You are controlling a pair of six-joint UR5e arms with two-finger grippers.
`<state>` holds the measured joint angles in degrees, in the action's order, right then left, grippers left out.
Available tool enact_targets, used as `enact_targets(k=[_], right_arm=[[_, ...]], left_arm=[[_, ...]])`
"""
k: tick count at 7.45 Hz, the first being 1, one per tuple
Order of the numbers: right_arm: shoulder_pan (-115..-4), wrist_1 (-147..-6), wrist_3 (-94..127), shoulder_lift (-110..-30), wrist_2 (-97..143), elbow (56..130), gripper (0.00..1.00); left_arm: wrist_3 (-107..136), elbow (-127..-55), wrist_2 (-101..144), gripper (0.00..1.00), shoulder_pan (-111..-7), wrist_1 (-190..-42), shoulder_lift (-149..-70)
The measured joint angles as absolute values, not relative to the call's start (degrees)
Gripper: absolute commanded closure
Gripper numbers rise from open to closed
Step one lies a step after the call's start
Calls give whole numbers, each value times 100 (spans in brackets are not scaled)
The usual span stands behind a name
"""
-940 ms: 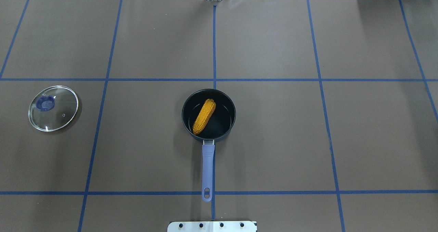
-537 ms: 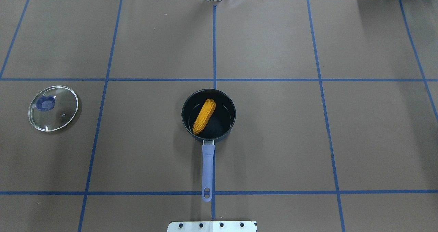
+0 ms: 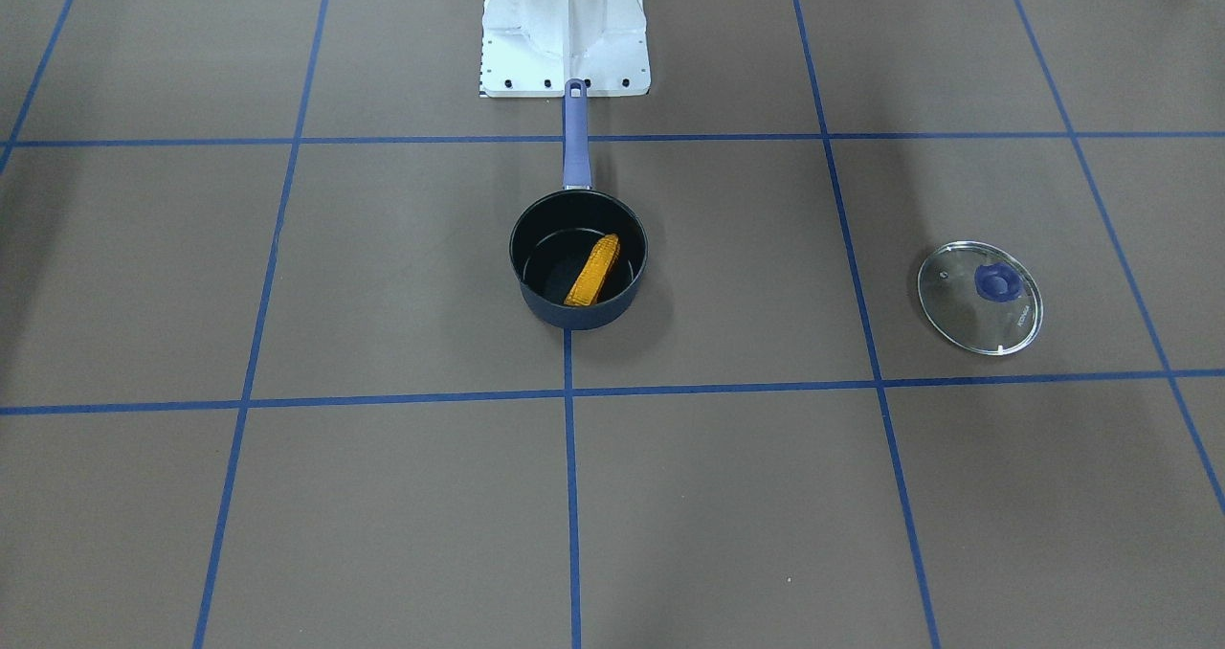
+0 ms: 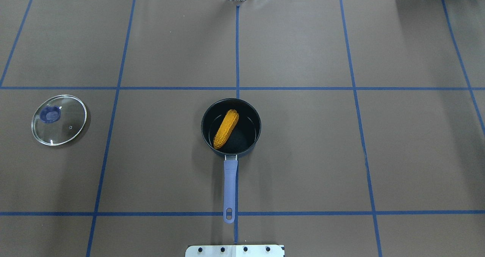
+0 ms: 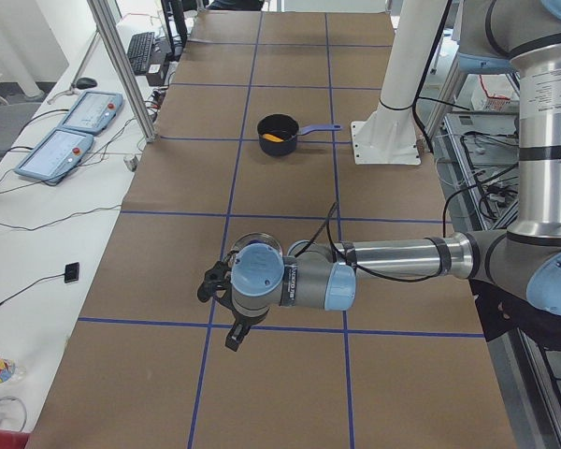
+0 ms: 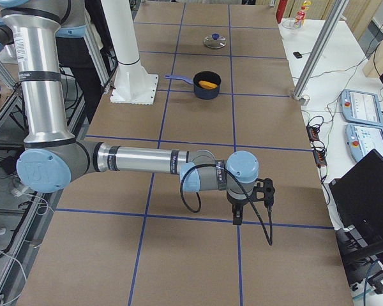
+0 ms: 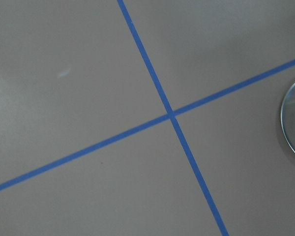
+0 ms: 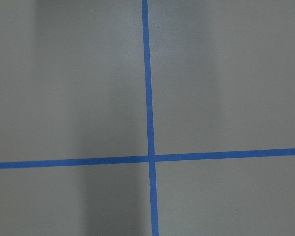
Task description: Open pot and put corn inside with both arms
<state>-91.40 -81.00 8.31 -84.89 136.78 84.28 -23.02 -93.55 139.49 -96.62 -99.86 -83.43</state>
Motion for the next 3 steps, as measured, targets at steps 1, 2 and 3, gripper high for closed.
enact_targets(k=[1,2,3], right_arm=[[-9121,-8102,835,-8485,13678,8419,0],[-9110,-8103,840,-8489,13681,8419,0],[-9102,-8103,847,-8488,13683,8413,0]], left_arm=[[-2292,-9362,13948,2,-9662,-9985,-8333],[-2262,-9357,13948,2,-9658,-9984,-8347],[-2216,-9363,13948,2,-9654,-9985,-8364]])
